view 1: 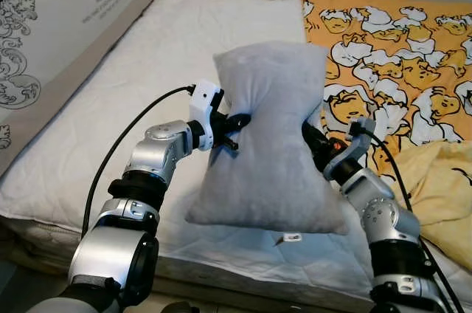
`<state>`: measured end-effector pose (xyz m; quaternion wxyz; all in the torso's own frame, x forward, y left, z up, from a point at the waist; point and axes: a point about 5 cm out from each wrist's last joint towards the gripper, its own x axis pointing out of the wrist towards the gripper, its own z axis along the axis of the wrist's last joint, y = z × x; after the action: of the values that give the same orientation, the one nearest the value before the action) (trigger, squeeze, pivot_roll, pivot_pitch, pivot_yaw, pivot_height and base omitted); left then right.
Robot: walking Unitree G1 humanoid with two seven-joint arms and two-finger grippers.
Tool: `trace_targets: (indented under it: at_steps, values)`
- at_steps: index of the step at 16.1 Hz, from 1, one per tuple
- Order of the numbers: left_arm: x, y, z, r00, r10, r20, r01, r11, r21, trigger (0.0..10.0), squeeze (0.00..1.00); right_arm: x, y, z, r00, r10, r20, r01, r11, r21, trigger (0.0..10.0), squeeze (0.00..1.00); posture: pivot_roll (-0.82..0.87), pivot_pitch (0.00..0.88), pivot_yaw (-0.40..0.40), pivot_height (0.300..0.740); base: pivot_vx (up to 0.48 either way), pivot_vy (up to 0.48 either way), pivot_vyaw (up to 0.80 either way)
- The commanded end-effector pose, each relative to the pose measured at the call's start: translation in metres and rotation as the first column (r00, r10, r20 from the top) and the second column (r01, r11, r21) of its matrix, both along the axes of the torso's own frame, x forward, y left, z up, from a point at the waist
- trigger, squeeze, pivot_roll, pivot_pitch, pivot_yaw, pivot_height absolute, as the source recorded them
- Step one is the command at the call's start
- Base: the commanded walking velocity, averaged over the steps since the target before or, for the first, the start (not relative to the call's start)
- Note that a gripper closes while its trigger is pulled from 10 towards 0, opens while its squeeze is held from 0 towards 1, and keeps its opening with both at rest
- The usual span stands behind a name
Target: Clean up the room
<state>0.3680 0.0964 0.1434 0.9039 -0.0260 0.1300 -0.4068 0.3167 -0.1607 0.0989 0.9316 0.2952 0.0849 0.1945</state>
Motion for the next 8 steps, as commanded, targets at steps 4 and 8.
trace_targets:
  at_steps: [4,8]
  values:
    - [0.003,-0.012,0.013,0.986,0.043,0.160,-0.051,0.997,0.050,10.0,0.00,-0.005,0.006,0.005,0.999,-0.047,-0.004,0.047,0.997,-0.054,10.0,0.00,-0.03,0.000,0.014,0.740,0.000,0.000,0.00]
    - [0.001,-0.016,0.010,0.984,0.037,0.173,-0.049,0.997,0.062,10.0,0.00,-0.012,0.005,0.002,0.996,-0.087,-0.026,0.086,0.995,-0.051,10.0,0.00,-0.03,0.000,0.010,0.740,0.000,0.174,0.00]
